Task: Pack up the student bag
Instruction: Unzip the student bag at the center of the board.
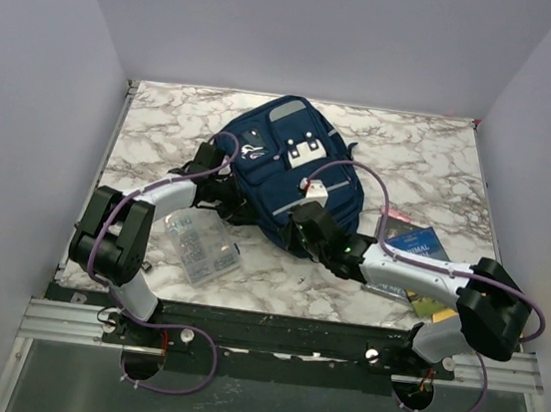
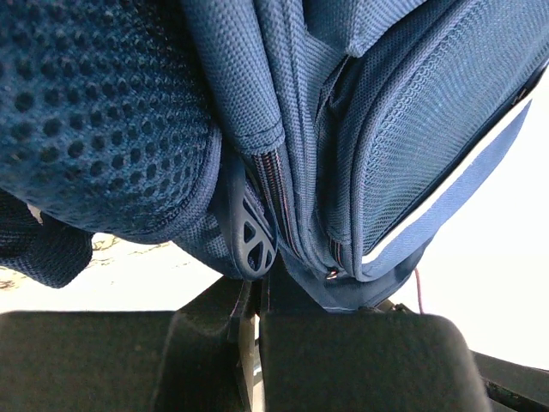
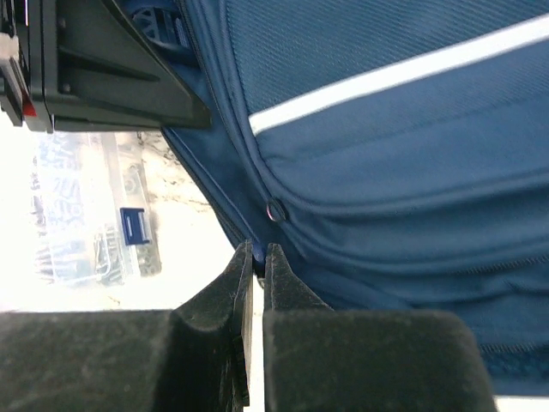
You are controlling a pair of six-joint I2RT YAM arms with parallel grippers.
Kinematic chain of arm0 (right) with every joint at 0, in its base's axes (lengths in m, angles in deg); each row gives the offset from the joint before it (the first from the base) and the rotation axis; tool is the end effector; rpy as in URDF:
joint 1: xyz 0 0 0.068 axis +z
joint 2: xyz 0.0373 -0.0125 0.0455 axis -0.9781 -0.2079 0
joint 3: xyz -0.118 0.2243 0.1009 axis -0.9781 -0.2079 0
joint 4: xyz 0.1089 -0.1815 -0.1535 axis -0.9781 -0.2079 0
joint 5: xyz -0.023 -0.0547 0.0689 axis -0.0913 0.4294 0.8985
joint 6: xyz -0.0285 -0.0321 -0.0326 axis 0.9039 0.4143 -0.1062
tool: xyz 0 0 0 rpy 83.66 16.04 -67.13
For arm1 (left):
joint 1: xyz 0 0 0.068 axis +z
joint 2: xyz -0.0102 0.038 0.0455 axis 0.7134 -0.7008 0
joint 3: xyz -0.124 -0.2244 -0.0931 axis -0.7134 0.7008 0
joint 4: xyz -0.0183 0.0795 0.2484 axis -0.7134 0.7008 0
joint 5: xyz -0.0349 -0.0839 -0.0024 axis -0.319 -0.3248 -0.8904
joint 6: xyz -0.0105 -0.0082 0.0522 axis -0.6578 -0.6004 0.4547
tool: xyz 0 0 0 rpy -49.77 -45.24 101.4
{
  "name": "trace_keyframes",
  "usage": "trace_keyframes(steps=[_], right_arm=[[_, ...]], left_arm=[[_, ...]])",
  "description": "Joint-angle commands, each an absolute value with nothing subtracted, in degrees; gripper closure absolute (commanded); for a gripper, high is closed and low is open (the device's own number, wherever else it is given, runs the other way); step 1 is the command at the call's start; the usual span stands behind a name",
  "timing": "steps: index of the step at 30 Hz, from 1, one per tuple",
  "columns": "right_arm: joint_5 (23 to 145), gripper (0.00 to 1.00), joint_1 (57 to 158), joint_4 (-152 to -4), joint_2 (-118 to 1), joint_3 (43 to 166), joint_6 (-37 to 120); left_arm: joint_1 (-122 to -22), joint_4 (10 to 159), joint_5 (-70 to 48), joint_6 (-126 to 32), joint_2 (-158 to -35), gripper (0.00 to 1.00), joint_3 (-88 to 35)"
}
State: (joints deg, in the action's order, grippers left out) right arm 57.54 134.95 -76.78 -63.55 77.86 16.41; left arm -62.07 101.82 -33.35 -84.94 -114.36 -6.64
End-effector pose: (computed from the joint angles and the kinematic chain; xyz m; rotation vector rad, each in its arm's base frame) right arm 0.1842 0.2623 0.2136 -0.2987 2.1984 0.5264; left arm 0.2995 -0.1079 0.1722 -0.5549 2.6911 -1.0745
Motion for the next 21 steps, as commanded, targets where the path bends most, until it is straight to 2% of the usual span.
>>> trace_keyframes(steps=[1, 7, 14, 16, 19, 21], right_arm=[[49.72, 0.99, 135.73, -91.99, -57.11, 75.36, 11.84], [36.78, 1.0, 135.66, -109.34, -52.12, 72.4, -2.04], [42.08, 0.99, 135.68, -111.6, -51.22, 72.58, -2.62], [46.1, 0.89, 135.66, -109.44, -50.17, 72.19, -1.02], [50.73, 0.69, 135.66, -107.75, -46.89, 72.09, -1.71], [53.73, 0.52, 135.68, -106.21, -43.91, 72.07, -3.47]], left_arm=[[-58.62, 98.53, -33.63, -82.66, -113.63, 1.0, -10.05], [-56.39, 98.59, -34.66, -79.22, -113.66, 1.0, -10.64], [-56.41, 97.78, -37.68, -79.4, -114.63, 1.0, -11.12], [-56.41, 97.65, -37.89, -79.22, -114.33, 1.0, -11.25], [-56.41, 97.6, -38.16, -79.16, -114.01, 1.0, -11.3], [-56.41, 97.61, -38.35, -79.21, -113.85, 1.0, -11.21]])
